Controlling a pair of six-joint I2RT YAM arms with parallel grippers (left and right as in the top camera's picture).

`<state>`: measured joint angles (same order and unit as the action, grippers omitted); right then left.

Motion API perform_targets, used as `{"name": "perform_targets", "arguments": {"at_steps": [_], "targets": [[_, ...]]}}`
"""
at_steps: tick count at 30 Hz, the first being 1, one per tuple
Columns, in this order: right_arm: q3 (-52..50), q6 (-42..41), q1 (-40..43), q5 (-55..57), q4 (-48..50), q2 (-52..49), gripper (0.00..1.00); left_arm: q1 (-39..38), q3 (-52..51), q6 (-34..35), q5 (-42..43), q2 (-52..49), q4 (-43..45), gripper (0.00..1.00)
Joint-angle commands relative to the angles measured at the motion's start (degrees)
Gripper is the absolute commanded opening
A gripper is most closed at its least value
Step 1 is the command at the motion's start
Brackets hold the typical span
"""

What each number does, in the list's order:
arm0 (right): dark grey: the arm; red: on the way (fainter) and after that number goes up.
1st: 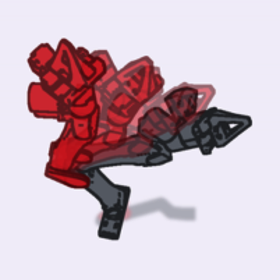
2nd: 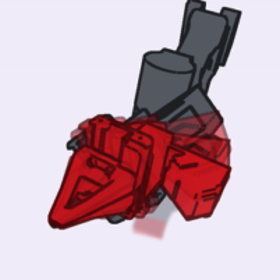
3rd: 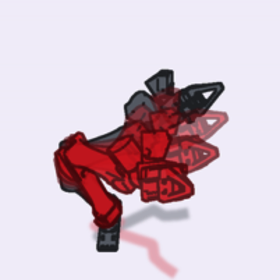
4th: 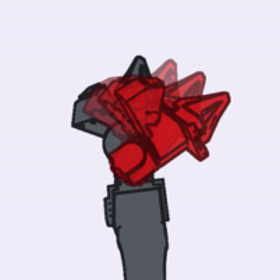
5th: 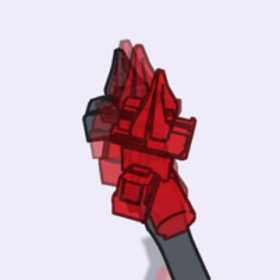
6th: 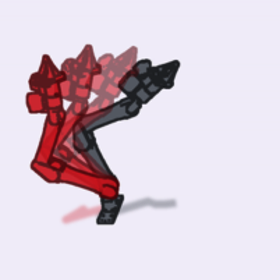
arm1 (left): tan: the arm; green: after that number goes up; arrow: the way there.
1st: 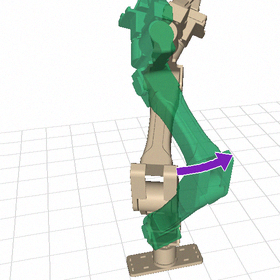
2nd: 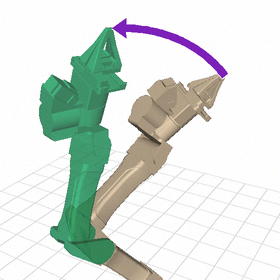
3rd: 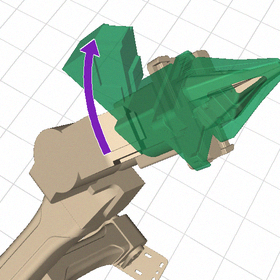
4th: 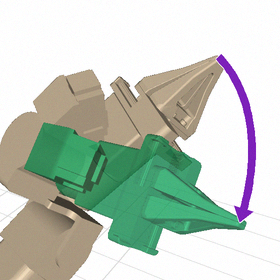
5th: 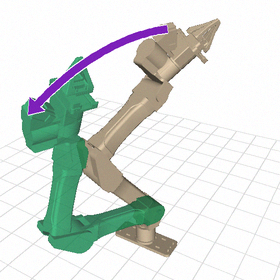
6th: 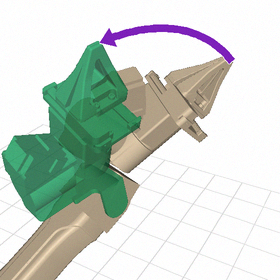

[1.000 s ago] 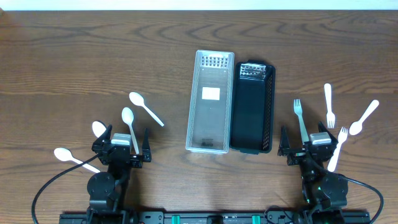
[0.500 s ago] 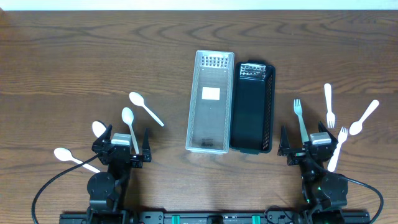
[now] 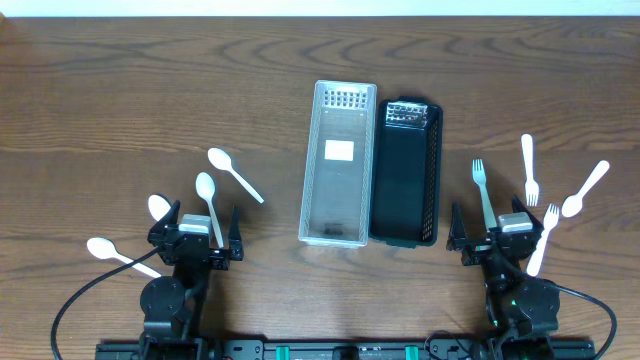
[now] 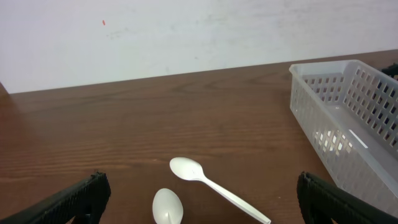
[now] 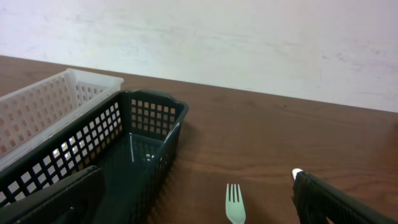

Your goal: Pack container

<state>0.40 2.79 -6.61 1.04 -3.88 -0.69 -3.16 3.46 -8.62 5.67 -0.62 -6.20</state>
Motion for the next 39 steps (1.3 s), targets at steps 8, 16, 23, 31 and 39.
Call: {"name": "perform_targets", "arguments": {"at_steps": [8,16,23,31,39], "targets": [[-0.09,0.50,-0.55,-0.20,-0.26,0.35,0.99,-0.07,-1.75,0.31,0.57,0.35,-0.52,0.98],[-0.09,0.48,-0.55,-0.28,-0.09,0.35,0.99,-0.07,-1.75,0.31,0.57,0.35,-0.48,0.98],[-0.09,-7.52,-0.55,-2.78,-0.13,0.07,0.99,-0.07,-1.75,0.35,0.57,0.28,-0.59,0.98],[4.55,-12.02,-0.52,-4.24,-1.09,-1.57,0.99,-0.07,4.87,13.09,0.55,-2.86,-0.52,0.98],[22.53,-11.96,0.35,-2.36,-7.19,-21.75,0.99,-0.07,24.65,13.49,0.50,-22.03,-11.32,0.98]]}}
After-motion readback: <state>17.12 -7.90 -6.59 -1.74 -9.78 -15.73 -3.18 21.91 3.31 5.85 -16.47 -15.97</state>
